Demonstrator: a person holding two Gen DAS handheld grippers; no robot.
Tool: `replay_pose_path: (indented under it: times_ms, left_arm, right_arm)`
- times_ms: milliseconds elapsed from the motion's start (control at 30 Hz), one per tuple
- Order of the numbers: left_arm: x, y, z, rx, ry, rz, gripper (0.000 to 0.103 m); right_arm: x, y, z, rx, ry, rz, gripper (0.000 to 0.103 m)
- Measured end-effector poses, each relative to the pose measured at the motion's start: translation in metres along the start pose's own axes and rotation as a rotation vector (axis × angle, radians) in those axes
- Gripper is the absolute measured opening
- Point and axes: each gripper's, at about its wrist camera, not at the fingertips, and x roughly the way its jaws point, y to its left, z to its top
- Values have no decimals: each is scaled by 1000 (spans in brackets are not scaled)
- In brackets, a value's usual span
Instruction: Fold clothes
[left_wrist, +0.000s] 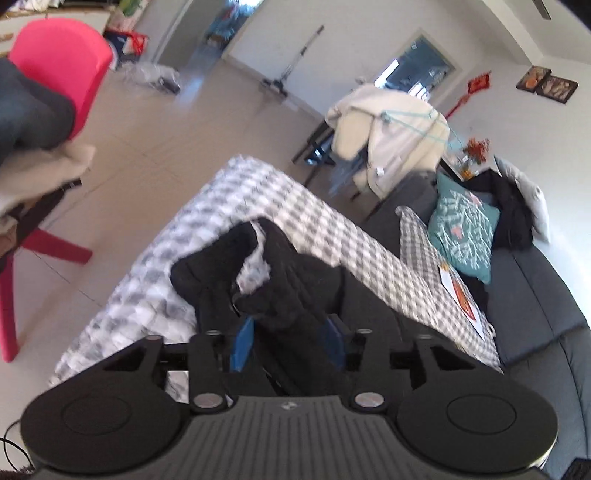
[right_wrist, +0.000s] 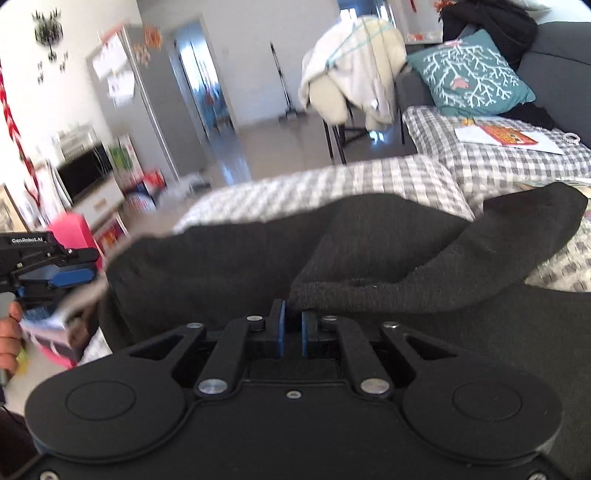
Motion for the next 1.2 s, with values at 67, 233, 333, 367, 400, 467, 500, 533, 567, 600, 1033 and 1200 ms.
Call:
replay_pose_path:
  times_ms: [67, 233, 333, 367, 400, 467, 500, 533, 567, 600, 1033, 1200]
  left_arm:
    - [6, -2, 0, -12, 26, -16, 58]
    - [26, -8, 9, -39, 84, 8, 76]
    - [40, -9, 13, -62, 82, 66, 76]
    - [43, -9, 14, -61, 72, 79, 76]
    - [48, -9, 15, -63, 62, 92, 76]
    - [56, -8, 17, -66, 40, 120, 74]
    - [61, -7, 18, -68, 29, 133, 73]
    - [65, -7, 18, -70, 19, 147, 66]
    - [68, -6, 19, -75, 8, 161, 54]
    - [67, -5, 19, -85, -1, 171, 51]
    - [53, -10, 16, -101, -44, 172, 30]
    - [49, -8, 19, -106, -36, 158, 26]
  right_arm:
    - [0, -3, 0, 49, 29, -6, 26]
    - [-15, -28, 4, 164, 9, -98, 59]
    - [-14, -43, 6, 219, 23, -141, 66]
    - [-13, -48, 7, 236, 32, -161, 68]
    - [-12, -52, 7, 251, 42, -176, 68]
    - [-12, -56, 10, 269, 64, -178, 70]
    - [-12, -56, 10, 275, 82, -180, 70]
    - [-12, -57, 9, 278, 93, -179, 71]
    - [-12, -57, 9, 289, 115, -168, 72]
    - [-12, -58, 7, 299, 142, -146, 72]
    - [-19, -76, 53, 223, -65, -411, 70]
    - [48, -113, 75, 291, 23, -513, 69]
